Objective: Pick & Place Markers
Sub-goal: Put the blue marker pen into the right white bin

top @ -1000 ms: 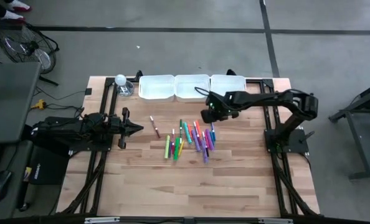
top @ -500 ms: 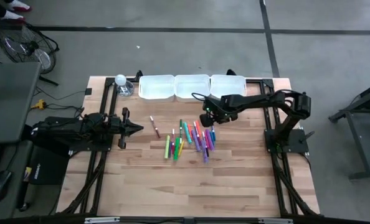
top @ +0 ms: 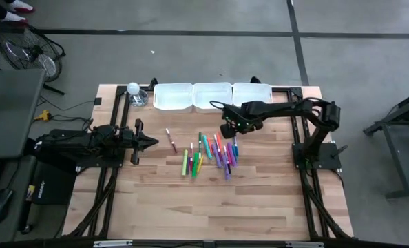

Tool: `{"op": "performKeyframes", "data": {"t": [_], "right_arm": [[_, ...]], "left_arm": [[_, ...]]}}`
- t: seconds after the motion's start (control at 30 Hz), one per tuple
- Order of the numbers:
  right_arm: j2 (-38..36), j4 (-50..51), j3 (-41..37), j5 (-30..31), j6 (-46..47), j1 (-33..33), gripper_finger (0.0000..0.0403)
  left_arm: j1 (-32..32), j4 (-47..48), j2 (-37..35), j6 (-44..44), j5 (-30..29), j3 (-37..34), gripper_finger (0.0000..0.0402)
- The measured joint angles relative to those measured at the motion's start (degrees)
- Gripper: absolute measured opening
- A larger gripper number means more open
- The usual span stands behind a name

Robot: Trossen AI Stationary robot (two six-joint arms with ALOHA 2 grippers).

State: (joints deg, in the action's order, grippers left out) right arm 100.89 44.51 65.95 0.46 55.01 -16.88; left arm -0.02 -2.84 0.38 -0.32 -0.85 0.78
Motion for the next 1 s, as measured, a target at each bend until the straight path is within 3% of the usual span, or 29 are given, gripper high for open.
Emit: {"op": "performKeyframes", "data": {"t": [0.33,1.0], "right_arm": [[6.57,2.14,2.95,-2.90,-1.52,-0.38,0.0252],[10.12,1.92,3.07,-3.82,-0.70,1.28,0.0252]], "left_arm": [[-0.01,0.00,-0.02,0.01,-0.01,0.00,0.0001],[0.00,-0.01,-0.01,0.02,0.00,0.00,0.0001]]}}
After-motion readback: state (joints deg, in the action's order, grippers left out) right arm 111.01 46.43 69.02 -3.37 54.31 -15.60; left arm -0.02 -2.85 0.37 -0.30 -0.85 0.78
